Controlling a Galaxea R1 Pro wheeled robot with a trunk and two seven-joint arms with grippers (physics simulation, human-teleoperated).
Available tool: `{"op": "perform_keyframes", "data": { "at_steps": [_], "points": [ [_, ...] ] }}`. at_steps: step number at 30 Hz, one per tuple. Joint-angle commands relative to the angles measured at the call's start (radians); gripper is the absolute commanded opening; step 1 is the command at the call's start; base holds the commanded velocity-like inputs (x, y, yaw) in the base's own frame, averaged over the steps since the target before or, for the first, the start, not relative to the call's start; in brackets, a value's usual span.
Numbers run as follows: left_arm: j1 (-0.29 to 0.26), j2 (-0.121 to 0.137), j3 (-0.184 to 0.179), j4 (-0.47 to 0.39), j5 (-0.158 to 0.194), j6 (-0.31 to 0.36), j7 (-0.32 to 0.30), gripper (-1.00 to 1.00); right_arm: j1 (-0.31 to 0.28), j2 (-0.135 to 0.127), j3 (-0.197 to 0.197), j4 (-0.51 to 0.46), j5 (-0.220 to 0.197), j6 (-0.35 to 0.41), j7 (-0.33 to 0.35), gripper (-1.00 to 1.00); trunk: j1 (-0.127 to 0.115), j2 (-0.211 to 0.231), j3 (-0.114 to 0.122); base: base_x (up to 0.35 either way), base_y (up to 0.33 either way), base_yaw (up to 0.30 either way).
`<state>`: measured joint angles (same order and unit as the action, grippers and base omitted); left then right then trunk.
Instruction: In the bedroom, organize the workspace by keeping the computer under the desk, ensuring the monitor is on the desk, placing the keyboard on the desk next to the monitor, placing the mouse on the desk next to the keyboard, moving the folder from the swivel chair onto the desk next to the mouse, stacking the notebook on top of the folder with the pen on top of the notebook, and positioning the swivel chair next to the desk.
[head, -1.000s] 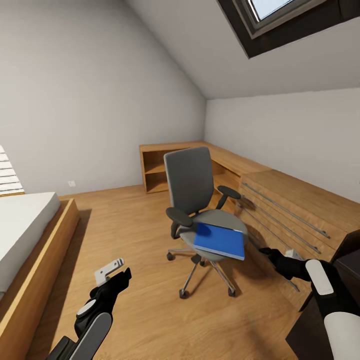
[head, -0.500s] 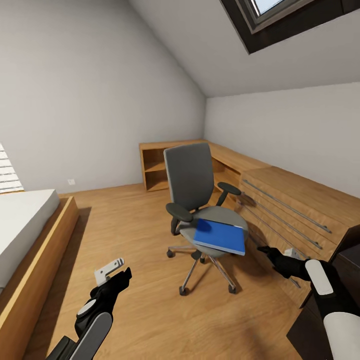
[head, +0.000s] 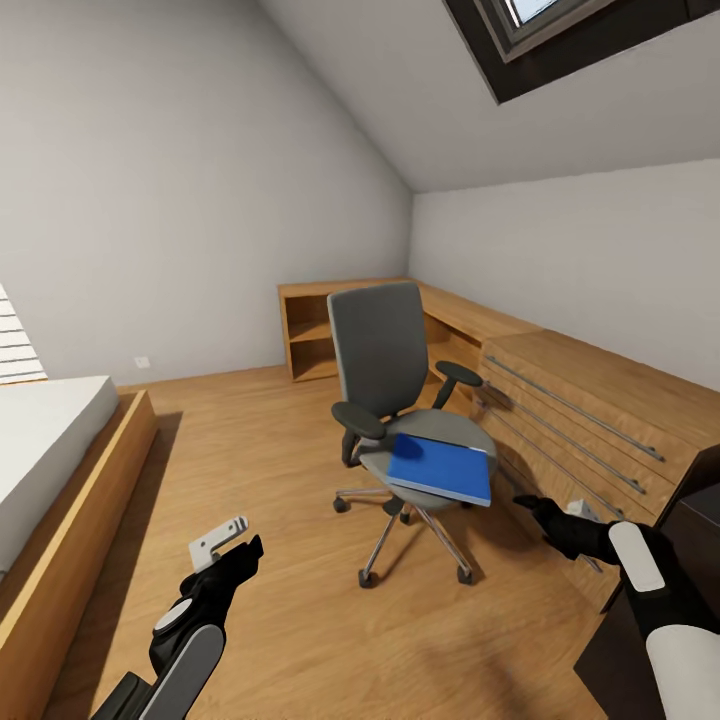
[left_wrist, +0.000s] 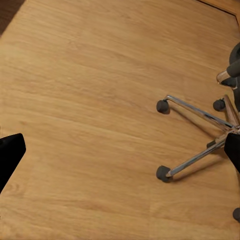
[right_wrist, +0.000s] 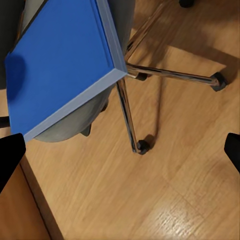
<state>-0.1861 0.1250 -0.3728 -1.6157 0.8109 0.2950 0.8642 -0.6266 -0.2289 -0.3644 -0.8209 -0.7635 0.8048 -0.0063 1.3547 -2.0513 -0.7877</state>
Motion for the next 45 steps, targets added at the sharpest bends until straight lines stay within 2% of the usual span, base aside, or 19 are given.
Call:
{"op": "perform_keyframes", "data": {
  "at_steps": [1, 7, 18, 20, 22, 28, 31, 34, 35, 37, 38, 41, 45],
  "points": [
    [-0.001, 0.002, -0.002, -0.001, 0.004, 0.004, 0.007, 1.00, -0.001, 0.000, -0.002, 0.000, -0.001, 0.005, -0.001, 1.00, 0.000, 0.000, -0.001, 0.000, 0.000, 0.000],
    [-0.001, 0.004, 0.000, -0.001, 0.003, 0.005, 0.007, 1.00, 0.000, 0.000, -0.002, 0.001, -0.001, 0.004, -0.001, 1.00, 0.000, 0.000, -0.001, 0.008, 0.028, -0.021],
    [-0.001, 0.004, 0.013, -0.003, 0.003, 0.006, 0.006, 1.00, 0.000, -0.001, -0.004, 0.005, -0.003, 0.004, 0.000, 1.00, 0.000, 0.000, 0.010, 0.159, 0.156, -0.240],
    [-0.001, 0.004, 0.018, -0.003, 0.002, 0.005, 0.007, 1.00, 0.000, -0.001, -0.003, 0.005, -0.002, 0.004, 0.000, 1.00, 0.008, -0.014, 0.005, 0.006, 0.005, -0.196],
    [-0.001, -0.001, 0.048, -0.003, 0.004, 0.004, 0.007, 1.00, -0.001, -0.001, -0.003, 0.005, -0.003, 0.004, 0.001, 1.00, 0.015, -0.028, -0.001, 0.001, 0.001, -0.052],
    [-0.001, -0.003, 0.046, 0.000, 0.007, 0.007, 0.005, 1.00, 0.000, 0.004, -0.001, 0.040, -0.001, -0.001, 0.008, 1.00, 0.038, -0.070, -0.020, 0.000, 0.000, -0.002],
    [-0.001, -0.004, 0.042, 0.002, 0.032, 0.009, 0.003, 1.00, 0.000, 0.003, -0.001, 0.060, 0.000, -0.002, 0.058, 1.00, 0.050, -0.091, -0.029, 0.000, 0.000, 0.000],
    [-0.001, -0.001, 0.039, 0.003, 0.080, 0.013, 0.002, 1.00, -0.001, -0.002, 0.000, 0.102, 0.002, -0.001, 0.147, 1.00, 0.061, -0.112, -0.039, 0.000, 0.000, 0.000],
    [-0.001, 0.001, 0.034, 0.005, 0.110, 0.018, 0.001, 1.00, 0.000, -0.006, 0.000, 0.124, 0.002, -0.001, 0.200, 1.00, 0.065, -0.119, -0.042, 0.000, 0.000, 0.000],
    [-0.001, 0.002, 0.029, 0.006, 0.136, 0.026, 0.001, 1.00, -0.001, -0.009, 0.000, 0.143, 0.003, -0.001, 0.252, 1.00, 0.073, -0.133, -0.048, 0.000, 0.000, 0.000],
    [-0.001, 0.006, 0.026, 0.006, 0.155, 0.039, 0.001, 1.00, -0.001, -0.012, 0.000, 0.159, 0.003, 0.000, 0.301, 1.00, 0.077, -0.140, -0.051, 0.000, 0.000, 0.000],
    [-0.001, 0.028, 0.021, 0.006, 0.181, 0.068, 0.001, 1.00, -0.001, -0.020, 0.000, 0.192, -0.001, 0.004, 0.395, 1.00, 0.088, -0.161, -0.061, 0.000, 0.000, 0.000],
    [-0.001, 0.038, 0.018, 0.007, 0.190, 0.078, 0.001, 1.00, 0.000, -0.030, 0.000, 0.208, -0.003, 0.009, 0.450, 1.00, 0.103, -0.189, -0.073, 0.000, 0.000, 0.000]
  ]
}}
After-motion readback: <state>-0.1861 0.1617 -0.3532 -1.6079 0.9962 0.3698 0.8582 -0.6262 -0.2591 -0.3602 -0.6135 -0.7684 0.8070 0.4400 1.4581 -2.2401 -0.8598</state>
